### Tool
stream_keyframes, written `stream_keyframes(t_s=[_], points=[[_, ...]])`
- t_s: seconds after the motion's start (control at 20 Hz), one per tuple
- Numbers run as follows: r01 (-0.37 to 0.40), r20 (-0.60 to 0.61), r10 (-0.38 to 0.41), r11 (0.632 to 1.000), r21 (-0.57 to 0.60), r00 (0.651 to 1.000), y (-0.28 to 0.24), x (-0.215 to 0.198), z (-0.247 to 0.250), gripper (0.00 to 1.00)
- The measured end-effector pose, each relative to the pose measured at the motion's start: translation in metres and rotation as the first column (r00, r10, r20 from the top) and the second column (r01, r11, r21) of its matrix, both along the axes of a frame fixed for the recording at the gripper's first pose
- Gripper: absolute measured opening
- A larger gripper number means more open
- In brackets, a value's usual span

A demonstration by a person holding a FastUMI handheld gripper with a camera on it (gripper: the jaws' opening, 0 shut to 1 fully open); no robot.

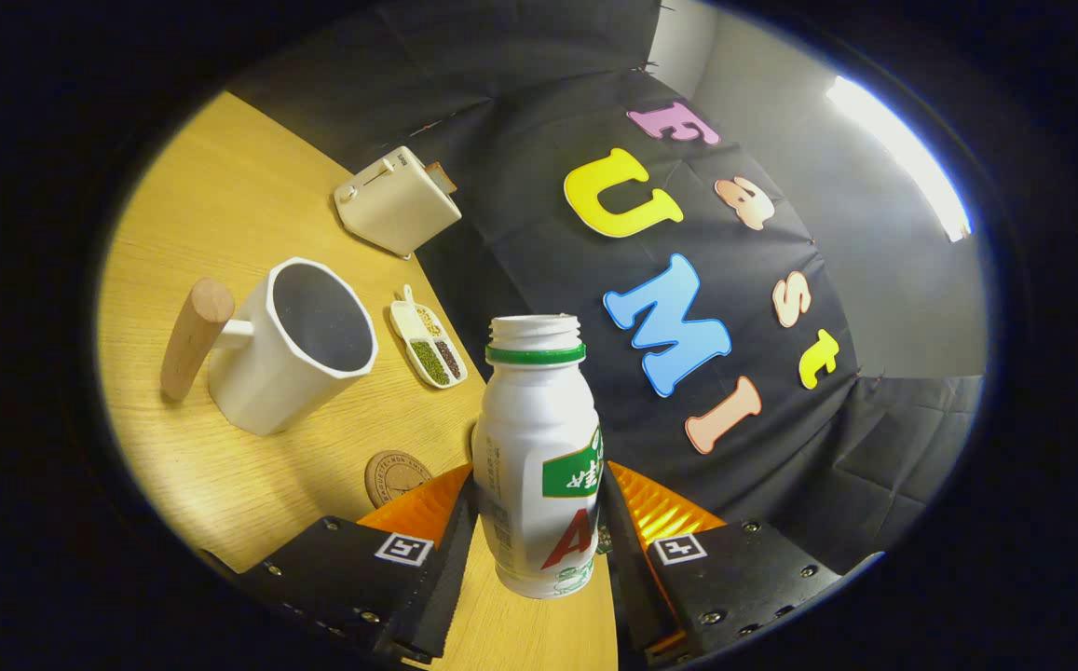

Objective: Take the bottle from table, then pour the juice into the cup, finally place the bottle on the coaster

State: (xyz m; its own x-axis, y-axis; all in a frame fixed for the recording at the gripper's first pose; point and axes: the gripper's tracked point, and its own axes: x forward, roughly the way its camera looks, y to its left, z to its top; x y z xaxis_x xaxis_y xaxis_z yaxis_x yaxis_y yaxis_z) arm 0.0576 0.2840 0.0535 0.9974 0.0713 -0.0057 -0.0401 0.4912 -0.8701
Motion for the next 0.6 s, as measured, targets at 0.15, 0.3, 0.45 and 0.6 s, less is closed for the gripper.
stream_keyframes(t_s=[0.15, 0.3, 0.45, 0.6], points=[[0.013, 0.022, -0.012, 0.997, -0.072, 1.0, -0.0005, 0.0048, 0.0034, 0.71], [0.02, 0.044, -0.014, 0.991, -0.134, 0.999, 0.0009, 0.005, 0.0022, 0.71], [0.025, 0.06, -0.015, 0.985, -0.172, 0.998, 0.0022, 0.0043, 0.0042, 0.71], [0.032, 0.08, -0.016, 0.977, -0.211, 0.997, 0.0046, 0.0015, 0.0078, 0.71]])
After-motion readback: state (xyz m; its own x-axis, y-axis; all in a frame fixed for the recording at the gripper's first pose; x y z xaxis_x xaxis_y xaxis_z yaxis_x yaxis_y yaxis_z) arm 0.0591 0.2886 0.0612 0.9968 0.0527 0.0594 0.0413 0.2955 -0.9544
